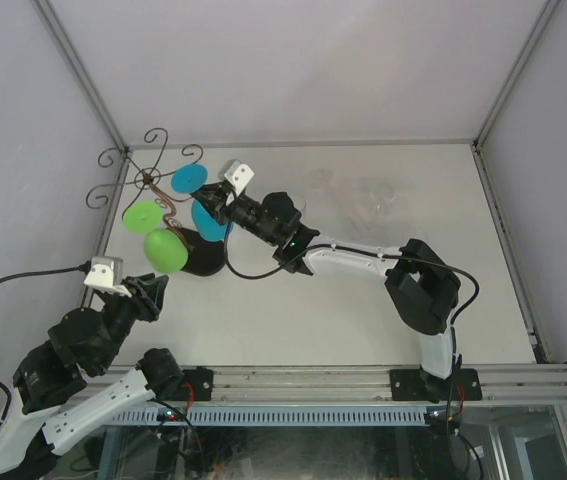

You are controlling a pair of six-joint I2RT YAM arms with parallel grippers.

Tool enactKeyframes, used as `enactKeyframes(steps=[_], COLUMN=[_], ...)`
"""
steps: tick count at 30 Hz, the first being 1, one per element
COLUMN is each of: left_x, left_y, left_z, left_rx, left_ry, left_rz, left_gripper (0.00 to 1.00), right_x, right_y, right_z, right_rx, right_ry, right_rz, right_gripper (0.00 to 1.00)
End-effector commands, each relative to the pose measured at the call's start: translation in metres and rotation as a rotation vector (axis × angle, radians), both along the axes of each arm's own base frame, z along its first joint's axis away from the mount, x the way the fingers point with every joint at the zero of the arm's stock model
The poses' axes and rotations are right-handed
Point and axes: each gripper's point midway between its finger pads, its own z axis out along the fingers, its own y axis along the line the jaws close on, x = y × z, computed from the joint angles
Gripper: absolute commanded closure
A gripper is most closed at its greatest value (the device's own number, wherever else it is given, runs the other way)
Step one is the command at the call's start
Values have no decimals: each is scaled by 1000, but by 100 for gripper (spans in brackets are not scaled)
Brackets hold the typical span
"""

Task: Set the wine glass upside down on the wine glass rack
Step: Turn the wine glass upside down at the wine rack.

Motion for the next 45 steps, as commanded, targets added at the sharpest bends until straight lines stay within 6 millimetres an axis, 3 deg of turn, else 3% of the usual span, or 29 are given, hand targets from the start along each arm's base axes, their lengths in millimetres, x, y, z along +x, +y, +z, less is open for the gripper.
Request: enactKeyframes(steps=[1,10,19,26,32,40,45], left_x=[4,4,4,3,1,-10,-18], left_y=[-5,-5,-3,2,13,32,47], left_z=[-1,-1,-1,1,7,44,84], left_rx=[7,8,3,-15,-38,-44,-43], left_ry=[-8,-7,-12,-25,-42,-79,-117], left_rz=[-7,-4,4,23,62,79,88], left_gripper=[63,63,62,60,59,57,57], right_x=[6,11,8,-12,-31,-75,-109], right_y=[7,9,-4,-18,-34,-63,-83], right_z=[16,4,9,11,0,-28,-58], right_rx=[12,-11,-17,-46,-72,-197,-284], right_ry=[-23,-1,-6,-7,6,50,205], right_rz=[-2,-3,-29,20,31,8,80], right_gripper=[91,83,63,54,47,44,46])
